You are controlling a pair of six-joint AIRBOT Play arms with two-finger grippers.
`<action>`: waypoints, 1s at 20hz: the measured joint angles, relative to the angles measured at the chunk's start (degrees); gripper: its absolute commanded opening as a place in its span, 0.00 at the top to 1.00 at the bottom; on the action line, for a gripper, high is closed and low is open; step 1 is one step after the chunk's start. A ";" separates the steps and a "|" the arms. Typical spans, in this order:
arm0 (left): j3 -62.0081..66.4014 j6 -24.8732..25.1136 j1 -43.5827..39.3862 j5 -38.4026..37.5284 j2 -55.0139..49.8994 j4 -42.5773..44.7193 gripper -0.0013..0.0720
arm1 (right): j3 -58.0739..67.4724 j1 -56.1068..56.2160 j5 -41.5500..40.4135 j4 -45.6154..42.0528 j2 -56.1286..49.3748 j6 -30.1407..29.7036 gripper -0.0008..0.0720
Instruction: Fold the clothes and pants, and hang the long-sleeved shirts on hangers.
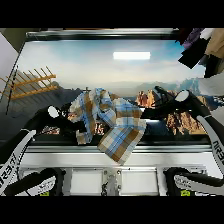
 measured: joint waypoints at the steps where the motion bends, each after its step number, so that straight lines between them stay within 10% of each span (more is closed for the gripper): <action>1: -0.11 0.00 -0.33 -0.17 -0.26 -0.11 0.34 | 0.00 1.14 -0.35 0.04 -0.55 0.00 0.17; 3: -0.44 0.02 -0.72 0.26 -0.37 0.44 0.96 | -0.07 3.17 -1.11 0.02 -1.38 0.00 0.58; 5: -0.37 0.13 -0.74 0.94 1.05 0.33 0.97 | -0.09 4.33 -2.12 -0.07 -1.77 0.00 0.96; 20: 50.07 1.11 22.91 1.33 34.95 1.44 0.97 | 33.14 -9.46 -6.67 -0.46 30.97 0.00 0.96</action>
